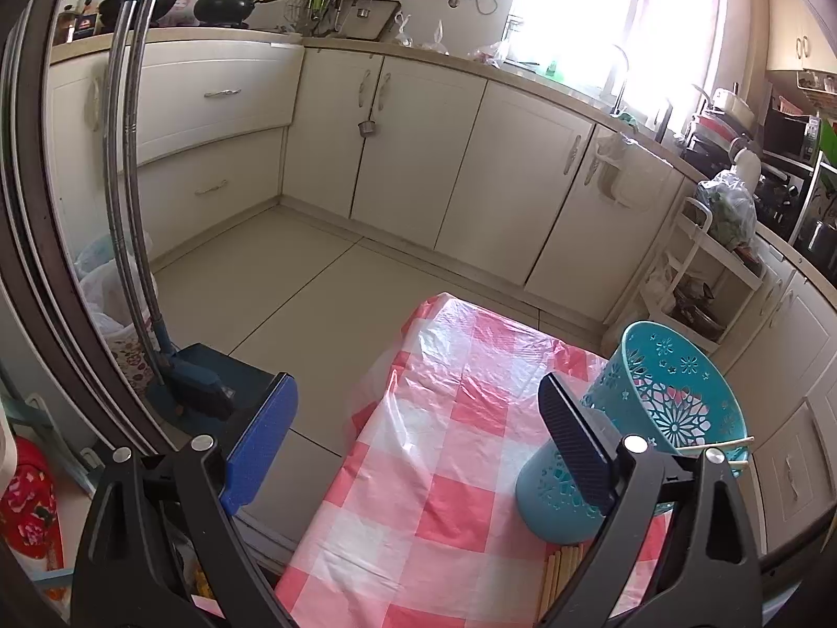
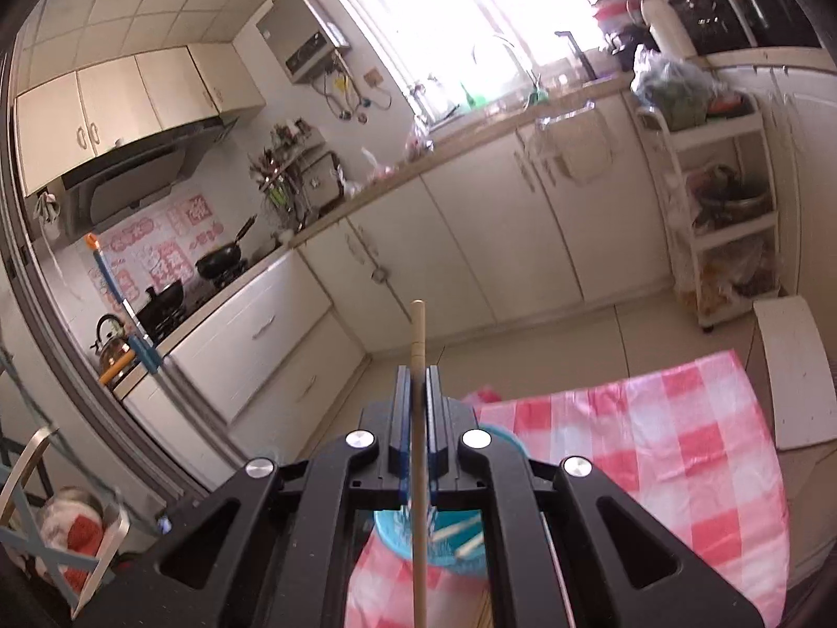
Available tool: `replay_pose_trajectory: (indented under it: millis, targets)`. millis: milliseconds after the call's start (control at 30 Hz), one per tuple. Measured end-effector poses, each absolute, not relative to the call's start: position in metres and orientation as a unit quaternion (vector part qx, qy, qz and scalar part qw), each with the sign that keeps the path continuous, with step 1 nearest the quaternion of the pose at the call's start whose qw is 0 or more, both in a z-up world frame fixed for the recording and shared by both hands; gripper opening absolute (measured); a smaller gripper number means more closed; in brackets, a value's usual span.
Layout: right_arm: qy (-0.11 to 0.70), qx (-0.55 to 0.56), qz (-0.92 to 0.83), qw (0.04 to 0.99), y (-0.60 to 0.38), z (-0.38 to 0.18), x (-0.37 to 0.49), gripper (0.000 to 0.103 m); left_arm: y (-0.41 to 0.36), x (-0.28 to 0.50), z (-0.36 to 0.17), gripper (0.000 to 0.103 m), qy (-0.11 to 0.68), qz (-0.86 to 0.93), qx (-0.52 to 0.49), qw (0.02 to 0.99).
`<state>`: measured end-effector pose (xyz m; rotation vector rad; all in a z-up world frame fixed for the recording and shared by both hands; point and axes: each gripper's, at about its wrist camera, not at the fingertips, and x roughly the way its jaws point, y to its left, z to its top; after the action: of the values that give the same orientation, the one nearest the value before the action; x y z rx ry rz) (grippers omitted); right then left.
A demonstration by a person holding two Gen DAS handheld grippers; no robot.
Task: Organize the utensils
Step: 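Grasp the loose chopstick with the right tool, lift, release into basket, then lower the right tool back to the chopsticks beside the basket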
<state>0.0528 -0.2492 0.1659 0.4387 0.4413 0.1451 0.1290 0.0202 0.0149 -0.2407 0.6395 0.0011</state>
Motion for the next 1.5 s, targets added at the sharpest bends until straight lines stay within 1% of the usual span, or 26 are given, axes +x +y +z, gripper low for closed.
replay_pose_trajectory:
  millis: [167, 333, 600, 733, 767, 800, 833, 867, 1033, 1133, 1233, 1367, 1433, 1467, 1500]
  targets:
    - [0.166, 0.195, -0.012, 0.967, -0.24, 0.154, 0.103, 0.006, 0.025, 0.132, 0.013, 0.089, 0.317, 0.005, -0.127, 0.94]
    - [0.176, 0.18, -0.06, 0.966, -0.242, 0.127, 0.12, 0.006, 0.032, 0.136, 0.013, 0.089, 0.317, 0.007, -0.138, 0.938]
    - [0.208, 0.119, -0.029, 0.97, -0.225, 0.113, 0.1, 0.006, 0.027, 0.139, 0.011, 0.089, 0.318, 0.005, -0.134, 0.939]
    - [0.196, 0.084, -0.012, 0.977, -0.221, 0.123, 0.069, 0.007, 0.03, 0.139, 0.009, 0.089, 0.32, 0.012, -0.134, 0.938]
    - [0.189, 0.078, -0.01, 0.979, -0.221, 0.128, 0.061, 0.012, 0.031, 0.139, 0.008, 0.089, 0.32, 0.015, -0.135, 0.937]
    - [0.18, 0.072, -0.008, 0.981, -0.223, 0.133, 0.05, 0.022, 0.032, 0.139, 0.008, 0.089, 0.321, 0.016, -0.136, 0.937]
    - [0.167, 0.065, -0.01, 0.984, -0.226, 0.141, 0.036, 0.027, 0.032, 0.139, 0.008, 0.089, 0.321, 0.018, -0.136, 0.937]
    - [0.155, 0.062, -0.014, 0.986, -0.229, 0.146, 0.025, 0.036, 0.032, 0.139, 0.007, 0.089, 0.321, 0.019, -0.135, 0.937]
    - [0.114, 0.048, -0.036, 0.992, -0.247, 0.168, -0.031, 0.043, 0.031, 0.138, 0.006, 0.089, 0.32, 0.021, -0.129, 0.938]
    - [0.114, 0.049, -0.053, 0.991, -0.256, 0.165, -0.054, 0.045, 0.03, 0.138, 0.006, 0.089, 0.321, 0.023, -0.126, 0.939]
    - [0.156, 0.053, -0.053, 0.985, -0.255, 0.139, -0.062, 0.046, 0.031, 0.137, 0.005, 0.089, 0.322, 0.026, -0.126, 0.938]
    - [0.282, 0.071, -0.034, 0.956, -0.241, 0.065, -0.055, 0.045, 0.031, 0.136, 0.005, 0.089, 0.322, 0.025, -0.123, 0.938]
    - [0.343, 0.067, -0.014, 0.937, -0.228, 0.026, -0.045, 0.039, 0.03, 0.136, 0.005, 0.089, 0.323, 0.025, -0.121, 0.938]
    - [0.37, 0.068, -0.005, 0.926, -0.222, 0.01, -0.038, 0.033, 0.03, 0.136, 0.005, 0.089, 0.323, 0.025, -0.121, 0.938]
    - [0.39, 0.075, 0.002, 0.918, -0.22, -0.003, -0.031, 0.03, 0.03, 0.135, 0.006, 0.089, 0.324, 0.025, -0.121, 0.938]
